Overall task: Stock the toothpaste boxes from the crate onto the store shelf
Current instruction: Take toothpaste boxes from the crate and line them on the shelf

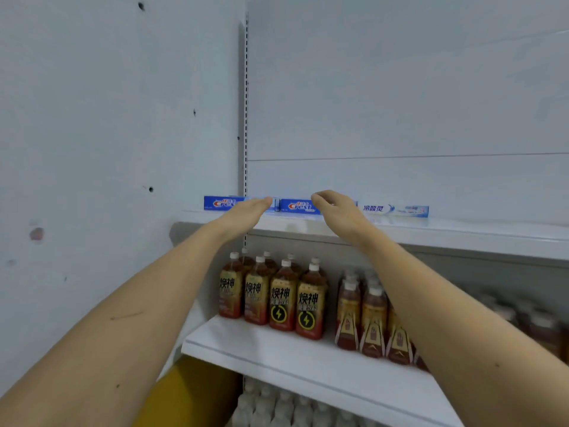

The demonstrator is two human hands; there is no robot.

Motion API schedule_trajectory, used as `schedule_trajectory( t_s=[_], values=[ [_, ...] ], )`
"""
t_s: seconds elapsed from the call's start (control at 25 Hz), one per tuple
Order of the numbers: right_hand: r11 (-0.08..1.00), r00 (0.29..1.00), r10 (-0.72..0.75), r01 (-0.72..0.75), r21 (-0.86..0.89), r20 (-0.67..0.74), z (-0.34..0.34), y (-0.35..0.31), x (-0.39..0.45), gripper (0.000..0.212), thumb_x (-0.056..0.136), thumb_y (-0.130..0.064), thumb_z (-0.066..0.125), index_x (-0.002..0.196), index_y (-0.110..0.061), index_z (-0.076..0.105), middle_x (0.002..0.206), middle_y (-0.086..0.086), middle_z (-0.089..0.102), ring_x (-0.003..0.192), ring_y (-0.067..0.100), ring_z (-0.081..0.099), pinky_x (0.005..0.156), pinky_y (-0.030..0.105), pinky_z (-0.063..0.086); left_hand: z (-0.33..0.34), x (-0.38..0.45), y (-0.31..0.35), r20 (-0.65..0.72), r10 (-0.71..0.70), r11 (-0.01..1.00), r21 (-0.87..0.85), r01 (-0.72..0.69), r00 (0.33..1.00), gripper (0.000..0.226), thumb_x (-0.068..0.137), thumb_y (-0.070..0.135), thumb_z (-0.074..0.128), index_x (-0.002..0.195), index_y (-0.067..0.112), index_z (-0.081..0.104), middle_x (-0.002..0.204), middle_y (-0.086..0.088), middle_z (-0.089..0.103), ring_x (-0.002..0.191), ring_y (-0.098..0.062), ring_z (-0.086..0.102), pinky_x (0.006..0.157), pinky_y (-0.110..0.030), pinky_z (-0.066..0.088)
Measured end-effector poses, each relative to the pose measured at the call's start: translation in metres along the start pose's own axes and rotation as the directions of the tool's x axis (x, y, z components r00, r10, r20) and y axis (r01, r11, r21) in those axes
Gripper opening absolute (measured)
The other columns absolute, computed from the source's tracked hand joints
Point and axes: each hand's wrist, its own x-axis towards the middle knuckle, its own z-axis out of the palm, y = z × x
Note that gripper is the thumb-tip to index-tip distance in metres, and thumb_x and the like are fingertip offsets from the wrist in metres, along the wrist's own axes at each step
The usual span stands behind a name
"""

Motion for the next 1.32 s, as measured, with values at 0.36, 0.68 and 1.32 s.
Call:
schedule_trajectory(
  t_s=[0.36,0.68,1.32],
  values=[
    [0.886,0.973,0.226,-0.185,0.425,-0.048,0.097,0.046,-0.131,0.042,0.102,-0.041,0.035,0.134,-0.027,0.058,0.136,-0.007,0.056,0.127,0.009,0.048,0.110,0.036,0.037,0.098,-0.097,-0.065,0.023,-0.095,0.855,-0.510,0.094,0.995,0.053,0.102,0.054,0.024,0.138,0.029,0.053,0.141,0.000,0.053,0.136,-0.016,0.039,0.105,-0.035,0.023],
    [0.791,0.854,0.516,-0.504,0.348,0.063,0.143,0.123,-0.264,0.046,0.102,-0.046,0.030,0.134,-0.026,0.057,0.135,-0.005,0.057,0.125,0.014,0.051,0.105,0.039,0.038,0.176,-0.195,-0.144,0.185,-0.265,0.824,-0.466,0.322,0.946,0.054,0.104,0.050,0.019,0.143,0.025,0.048,0.143,-0.005,0.053,0.137,-0.022,0.039,0.100,-0.035,0.023],
    [0.190,0.231,0.914,-0.970,0.150,0.335,0.112,0.413,-0.525,0.062,0.098,-0.057,0.038,0.146,-0.020,0.044,0.148,0.001,0.046,0.135,0.025,0.043,0.105,0.035,0.034,0.512,-0.324,-0.257,0.605,-0.618,0.592,-0.062,0.803,0.502,0.050,0.101,0.050,0.036,0.135,0.018,0.055,0.136,-0.004,0.059,0.125,-0.020,0.051,0.102,-0.037,0.036]
  ],
)
